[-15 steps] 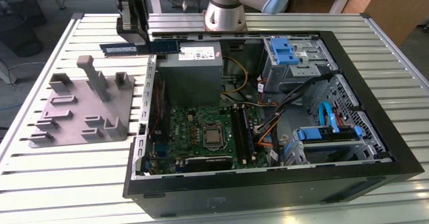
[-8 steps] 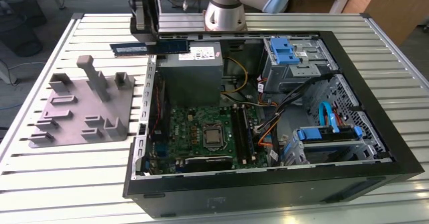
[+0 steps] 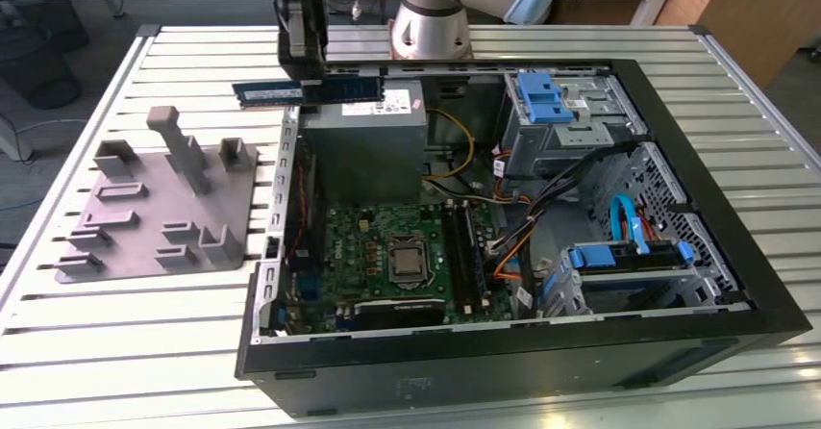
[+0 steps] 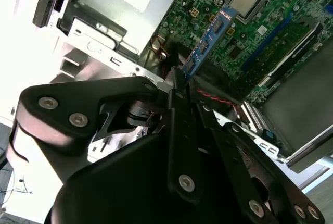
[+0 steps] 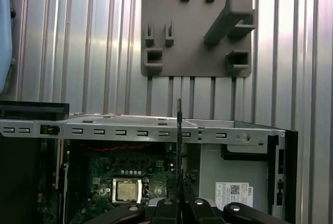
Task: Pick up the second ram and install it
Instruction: 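Pick up the second ram and move it above second insertion slot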
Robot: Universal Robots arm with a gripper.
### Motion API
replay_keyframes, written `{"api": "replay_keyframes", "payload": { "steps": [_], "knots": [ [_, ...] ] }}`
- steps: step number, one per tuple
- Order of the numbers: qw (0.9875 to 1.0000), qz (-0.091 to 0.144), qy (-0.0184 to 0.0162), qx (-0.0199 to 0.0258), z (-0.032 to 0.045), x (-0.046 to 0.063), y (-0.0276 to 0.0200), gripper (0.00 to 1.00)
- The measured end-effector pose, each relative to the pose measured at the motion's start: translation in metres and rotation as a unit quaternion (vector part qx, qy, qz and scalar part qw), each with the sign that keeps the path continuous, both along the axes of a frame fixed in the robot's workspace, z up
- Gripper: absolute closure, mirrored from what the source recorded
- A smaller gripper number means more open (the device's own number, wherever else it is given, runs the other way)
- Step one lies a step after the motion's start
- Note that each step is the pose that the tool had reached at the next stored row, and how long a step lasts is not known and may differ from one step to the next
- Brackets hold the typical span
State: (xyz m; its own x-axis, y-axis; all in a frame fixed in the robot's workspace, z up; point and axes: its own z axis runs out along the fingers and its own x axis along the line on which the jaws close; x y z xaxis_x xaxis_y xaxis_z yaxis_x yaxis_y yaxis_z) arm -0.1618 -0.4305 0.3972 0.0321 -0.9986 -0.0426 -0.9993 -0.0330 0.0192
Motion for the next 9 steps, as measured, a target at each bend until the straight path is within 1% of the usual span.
{"api": "replay_keyframes", "payload": {
  "steps": [9],
  "knots": [
    [1.0,0.0,0.0,0.0,-0.0001,0.02,0.0001,0.86]
  ]
}}
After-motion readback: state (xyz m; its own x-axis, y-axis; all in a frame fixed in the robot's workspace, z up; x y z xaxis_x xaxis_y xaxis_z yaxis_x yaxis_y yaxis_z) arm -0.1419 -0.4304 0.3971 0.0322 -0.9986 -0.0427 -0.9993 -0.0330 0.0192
